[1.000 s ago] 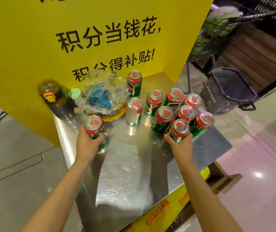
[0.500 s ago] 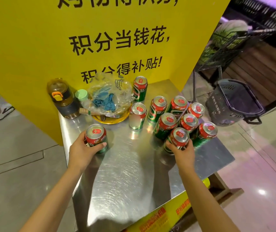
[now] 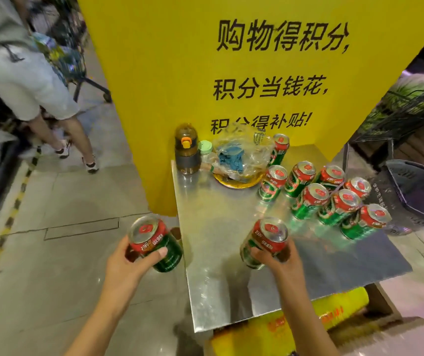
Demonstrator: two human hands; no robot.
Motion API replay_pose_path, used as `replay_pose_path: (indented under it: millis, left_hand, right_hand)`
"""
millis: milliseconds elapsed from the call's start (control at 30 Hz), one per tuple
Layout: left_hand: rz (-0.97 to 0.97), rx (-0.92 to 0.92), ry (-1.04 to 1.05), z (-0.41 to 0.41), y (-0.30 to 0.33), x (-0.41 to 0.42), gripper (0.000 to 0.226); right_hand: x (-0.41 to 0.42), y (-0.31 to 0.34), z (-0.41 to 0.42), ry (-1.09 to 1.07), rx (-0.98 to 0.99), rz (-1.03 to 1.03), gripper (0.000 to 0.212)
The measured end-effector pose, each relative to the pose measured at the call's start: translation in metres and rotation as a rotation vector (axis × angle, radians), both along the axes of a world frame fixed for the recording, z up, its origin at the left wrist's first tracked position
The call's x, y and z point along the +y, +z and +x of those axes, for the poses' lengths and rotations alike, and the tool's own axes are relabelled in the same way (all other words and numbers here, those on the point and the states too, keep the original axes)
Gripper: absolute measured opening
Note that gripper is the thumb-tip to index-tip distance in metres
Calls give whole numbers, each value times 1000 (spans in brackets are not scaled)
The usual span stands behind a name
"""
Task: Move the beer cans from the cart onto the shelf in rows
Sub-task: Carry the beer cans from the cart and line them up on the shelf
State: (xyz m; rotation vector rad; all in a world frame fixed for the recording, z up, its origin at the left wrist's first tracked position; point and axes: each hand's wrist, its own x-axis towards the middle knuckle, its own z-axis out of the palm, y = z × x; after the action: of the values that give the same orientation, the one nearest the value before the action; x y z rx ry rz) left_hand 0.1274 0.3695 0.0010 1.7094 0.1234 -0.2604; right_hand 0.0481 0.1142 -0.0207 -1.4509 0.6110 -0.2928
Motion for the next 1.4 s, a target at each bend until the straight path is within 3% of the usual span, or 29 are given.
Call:
replay_pose_path:
  millis: [100, 267, 433, 533, 767, 900, 1000, 1167, 1400]
  left_hand:
    - [-17, 31, 88, -22, 9, 74, 54]
    - [95, 73, 305, -69, 15, 232, 92]
    - [90, 71, 621, -131, 23, 374, 71]
    - [68, 59, 820, -174, 23, 443, 46]
    - [72, 81, 1195, -243, 27, 549, 50]
    - [61, 65, 1304, -235, 25, 587, 51]
    - [35, 54, 1355, -213, 23, 617, 56]
    - [33, 28, 1407, -157, 38, 670, 38]
    - [45, -37, 1489, -109, 55, 752, 51]
  right_hand:
    - [79, 7, 13, 158, -1, 17, 77]
    - [234, 20, 31, 454, 18, 95, 80]
    - [395, 21, 36, 697, 59, 115, 71]
    - [483, 22, 31, 907, 72, 110, 74]
    - [633, 33, 23, 1259, 126, 80, 68]
    - [692, 30, 45, 1367, 150, 42, 83]
    - [739, 27, 75, 1441, 135, 34, 72]
    - [821, 39, 129, 1524, 87, 63, 67]
    - [937, 56, 183, 1668, 19, 36, 58]
